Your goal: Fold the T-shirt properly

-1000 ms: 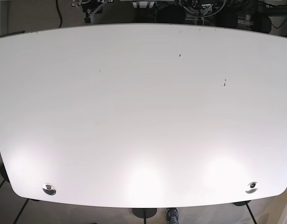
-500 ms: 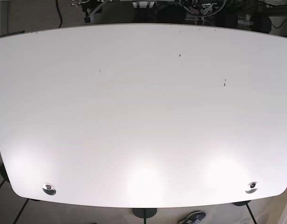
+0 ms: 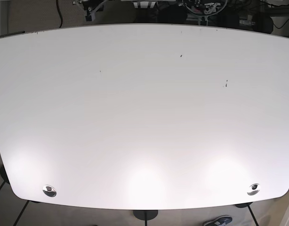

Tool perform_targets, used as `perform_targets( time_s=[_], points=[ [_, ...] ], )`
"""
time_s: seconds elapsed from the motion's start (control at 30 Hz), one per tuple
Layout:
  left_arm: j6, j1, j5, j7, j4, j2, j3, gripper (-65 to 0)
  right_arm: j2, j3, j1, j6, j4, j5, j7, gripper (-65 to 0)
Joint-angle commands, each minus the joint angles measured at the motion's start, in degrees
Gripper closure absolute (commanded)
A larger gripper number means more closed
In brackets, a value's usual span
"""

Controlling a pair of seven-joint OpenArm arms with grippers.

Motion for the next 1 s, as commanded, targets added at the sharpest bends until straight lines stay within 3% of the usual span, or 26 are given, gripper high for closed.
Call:
perform_targets(
  time_s=[0.03, 1.0],
  points=[
    [0.1, 0.7, 0.1, -0.4, 1.0, -0.2, 0.1, -39.6, 0.5, 0.0, -0.6, 0.14, 0.3, 0.1, 0.7, -8.3],
    [0.0, 0.1, 0.1, 0.6, 0.9, 0.0, -0.1, -39.6, 0.5, -0.2, -2.4, 0.15, 1.2, 0.5, 0.2, -7.9]
  ],
)
